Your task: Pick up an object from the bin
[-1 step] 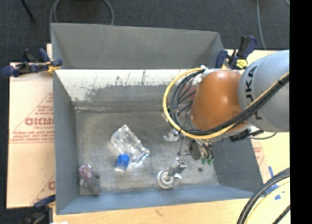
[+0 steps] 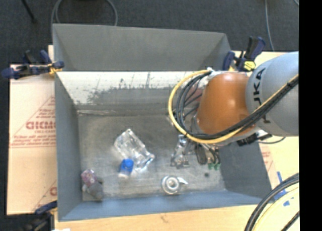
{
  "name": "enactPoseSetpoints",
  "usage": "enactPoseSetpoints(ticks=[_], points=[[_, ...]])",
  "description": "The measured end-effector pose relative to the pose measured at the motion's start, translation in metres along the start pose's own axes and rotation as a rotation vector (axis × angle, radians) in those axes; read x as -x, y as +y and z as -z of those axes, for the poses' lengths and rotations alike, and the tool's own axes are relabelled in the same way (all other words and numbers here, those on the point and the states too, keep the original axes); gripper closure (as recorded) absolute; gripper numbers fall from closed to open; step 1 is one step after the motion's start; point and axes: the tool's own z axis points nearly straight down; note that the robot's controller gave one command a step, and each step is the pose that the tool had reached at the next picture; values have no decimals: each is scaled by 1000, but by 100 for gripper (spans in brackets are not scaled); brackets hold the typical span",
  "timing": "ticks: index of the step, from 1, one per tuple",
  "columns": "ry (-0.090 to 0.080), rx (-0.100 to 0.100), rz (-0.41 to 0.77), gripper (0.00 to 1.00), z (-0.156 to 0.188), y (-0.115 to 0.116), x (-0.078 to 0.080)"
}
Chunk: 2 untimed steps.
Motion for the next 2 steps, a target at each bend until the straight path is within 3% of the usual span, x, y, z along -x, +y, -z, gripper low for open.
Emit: enactPoseSetpoints(ticks=[1,2], points=[[-4,1,207,100,45,74,3],[-1,0,204,0,44,73,3]])
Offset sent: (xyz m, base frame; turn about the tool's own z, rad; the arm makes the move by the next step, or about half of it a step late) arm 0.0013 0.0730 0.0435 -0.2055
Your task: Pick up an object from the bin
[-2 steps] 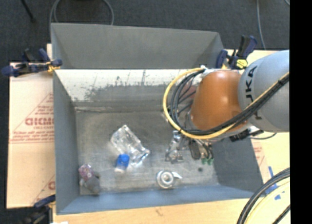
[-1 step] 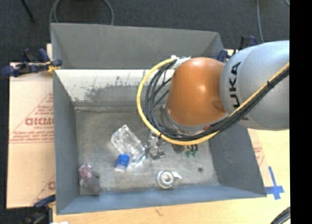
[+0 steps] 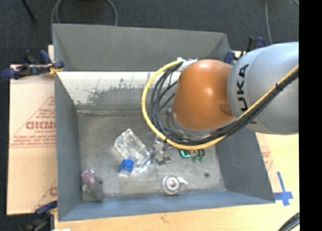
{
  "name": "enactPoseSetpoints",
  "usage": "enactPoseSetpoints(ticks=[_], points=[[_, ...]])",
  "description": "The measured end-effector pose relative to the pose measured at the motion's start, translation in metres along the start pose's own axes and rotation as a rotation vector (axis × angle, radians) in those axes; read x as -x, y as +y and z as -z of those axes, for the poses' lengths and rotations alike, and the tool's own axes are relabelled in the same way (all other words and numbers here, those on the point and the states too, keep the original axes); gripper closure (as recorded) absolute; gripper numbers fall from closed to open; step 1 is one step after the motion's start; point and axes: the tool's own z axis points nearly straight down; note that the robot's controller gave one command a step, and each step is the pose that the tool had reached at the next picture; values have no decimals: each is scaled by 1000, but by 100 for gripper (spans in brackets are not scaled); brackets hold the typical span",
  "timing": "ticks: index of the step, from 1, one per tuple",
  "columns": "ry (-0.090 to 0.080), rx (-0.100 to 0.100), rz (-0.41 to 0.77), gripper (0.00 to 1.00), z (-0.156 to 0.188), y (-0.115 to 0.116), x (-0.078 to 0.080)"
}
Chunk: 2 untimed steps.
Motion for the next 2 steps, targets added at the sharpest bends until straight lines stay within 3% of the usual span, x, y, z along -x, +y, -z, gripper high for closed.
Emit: enactPoseSetpoints(ticks=[1,2], points=[[-4,0,-56,0,-68,-24,14],[-6,-2,-92,0,-76,-24,15]])
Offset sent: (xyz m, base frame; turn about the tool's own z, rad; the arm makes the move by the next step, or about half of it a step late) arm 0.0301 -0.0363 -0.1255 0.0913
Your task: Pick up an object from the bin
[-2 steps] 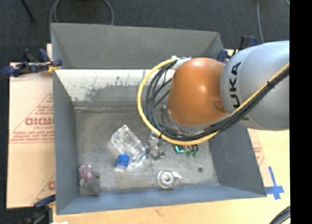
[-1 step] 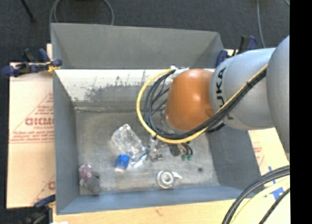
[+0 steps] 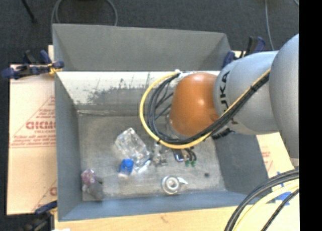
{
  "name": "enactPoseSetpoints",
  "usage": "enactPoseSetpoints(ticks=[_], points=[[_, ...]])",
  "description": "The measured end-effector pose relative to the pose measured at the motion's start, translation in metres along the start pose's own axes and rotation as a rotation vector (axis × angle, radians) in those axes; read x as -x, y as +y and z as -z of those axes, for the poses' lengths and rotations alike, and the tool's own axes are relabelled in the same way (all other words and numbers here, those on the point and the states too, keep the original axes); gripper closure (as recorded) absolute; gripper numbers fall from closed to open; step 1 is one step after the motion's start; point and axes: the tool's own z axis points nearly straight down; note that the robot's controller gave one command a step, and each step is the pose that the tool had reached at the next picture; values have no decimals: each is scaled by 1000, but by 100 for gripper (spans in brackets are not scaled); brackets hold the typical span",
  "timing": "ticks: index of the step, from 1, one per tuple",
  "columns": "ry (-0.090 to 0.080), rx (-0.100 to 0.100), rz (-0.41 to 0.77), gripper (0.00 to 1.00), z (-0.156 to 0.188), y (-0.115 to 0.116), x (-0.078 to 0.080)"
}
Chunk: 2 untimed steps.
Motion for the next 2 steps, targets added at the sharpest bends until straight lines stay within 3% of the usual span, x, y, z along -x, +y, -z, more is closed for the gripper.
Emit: enactPoseSetpoints(ticks=[2], points=[[-30,4,120,0,-6,19,23]])
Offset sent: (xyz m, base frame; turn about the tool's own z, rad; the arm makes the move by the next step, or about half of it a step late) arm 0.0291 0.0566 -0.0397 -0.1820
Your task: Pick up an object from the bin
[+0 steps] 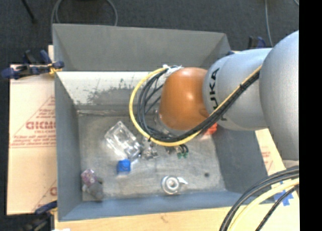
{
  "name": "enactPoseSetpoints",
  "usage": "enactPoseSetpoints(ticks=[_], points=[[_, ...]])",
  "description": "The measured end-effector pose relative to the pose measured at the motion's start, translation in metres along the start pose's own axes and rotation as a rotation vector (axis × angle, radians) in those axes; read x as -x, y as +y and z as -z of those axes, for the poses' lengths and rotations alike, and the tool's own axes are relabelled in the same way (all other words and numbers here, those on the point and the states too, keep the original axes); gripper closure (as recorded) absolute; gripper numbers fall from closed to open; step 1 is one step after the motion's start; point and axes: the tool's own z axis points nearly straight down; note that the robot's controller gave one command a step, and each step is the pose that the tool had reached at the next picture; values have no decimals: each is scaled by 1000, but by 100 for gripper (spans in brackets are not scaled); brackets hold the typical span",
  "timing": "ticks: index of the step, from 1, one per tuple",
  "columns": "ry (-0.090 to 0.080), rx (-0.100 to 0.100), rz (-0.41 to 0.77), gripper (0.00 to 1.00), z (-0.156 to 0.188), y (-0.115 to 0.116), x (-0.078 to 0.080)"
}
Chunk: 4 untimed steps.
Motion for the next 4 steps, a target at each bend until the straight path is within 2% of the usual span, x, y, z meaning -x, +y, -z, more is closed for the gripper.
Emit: enactPoseSetpoints(ticks=[1,3,4], points=[[2,0,-14,0,0,0,0],[-4,-2,-17,0,0,1,5],[-7,-1,-17,100,-1,1,7]])
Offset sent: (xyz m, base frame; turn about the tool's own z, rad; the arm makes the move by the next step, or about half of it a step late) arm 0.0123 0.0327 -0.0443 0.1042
